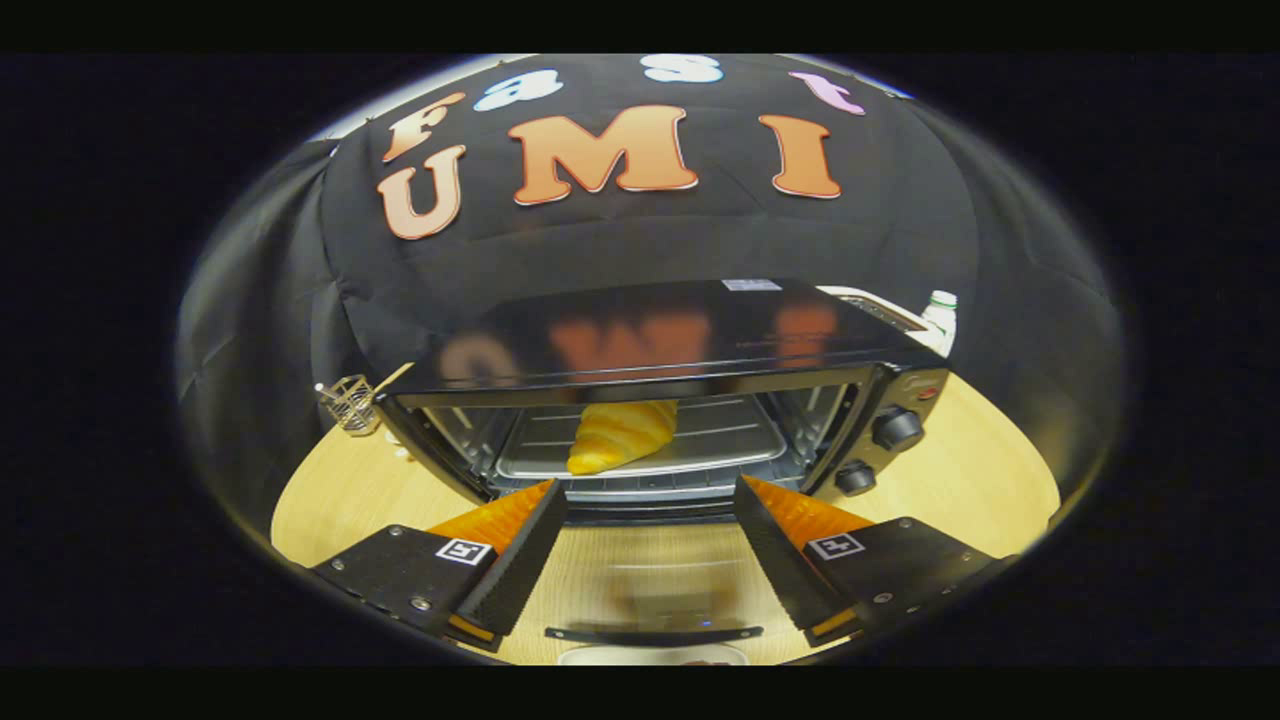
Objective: Open the toaster oven, put the food inside, and close the toaster oven door.
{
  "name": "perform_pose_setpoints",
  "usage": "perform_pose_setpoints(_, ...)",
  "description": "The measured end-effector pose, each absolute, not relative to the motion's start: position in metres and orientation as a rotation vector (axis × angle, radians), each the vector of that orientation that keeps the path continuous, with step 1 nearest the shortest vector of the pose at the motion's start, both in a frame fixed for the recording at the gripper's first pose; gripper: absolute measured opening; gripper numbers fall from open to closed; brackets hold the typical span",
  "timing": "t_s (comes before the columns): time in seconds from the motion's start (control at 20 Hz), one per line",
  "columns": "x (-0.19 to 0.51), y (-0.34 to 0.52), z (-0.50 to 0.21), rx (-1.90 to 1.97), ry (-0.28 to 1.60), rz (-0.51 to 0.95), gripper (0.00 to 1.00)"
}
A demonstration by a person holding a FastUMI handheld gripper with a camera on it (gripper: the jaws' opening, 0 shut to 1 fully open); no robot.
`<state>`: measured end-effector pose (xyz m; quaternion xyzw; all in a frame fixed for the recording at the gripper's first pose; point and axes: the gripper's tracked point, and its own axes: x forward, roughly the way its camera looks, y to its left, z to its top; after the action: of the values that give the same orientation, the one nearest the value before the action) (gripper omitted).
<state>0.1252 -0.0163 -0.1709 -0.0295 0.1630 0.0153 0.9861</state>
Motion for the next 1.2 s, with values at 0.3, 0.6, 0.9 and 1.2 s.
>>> perform_pose_setpoints(0.3, 0.085, -0.02, -0.13, -0.076, 0.272, 0.024, 0.99)
perform_pose_setpoints(0.6, 0.06, -0.027, -0.111, -0.093, 0.225, -0.006, 0.99)
perform_pose_setpoints(0.9, 0.016, -0.028, -0.184, -0.162, 0.364, -0.012, 0.99)
perform_pose_setpoints(1.2, -0.006, -0.026, -0.262, -0.176, 0.528, -0.017, 0.99)
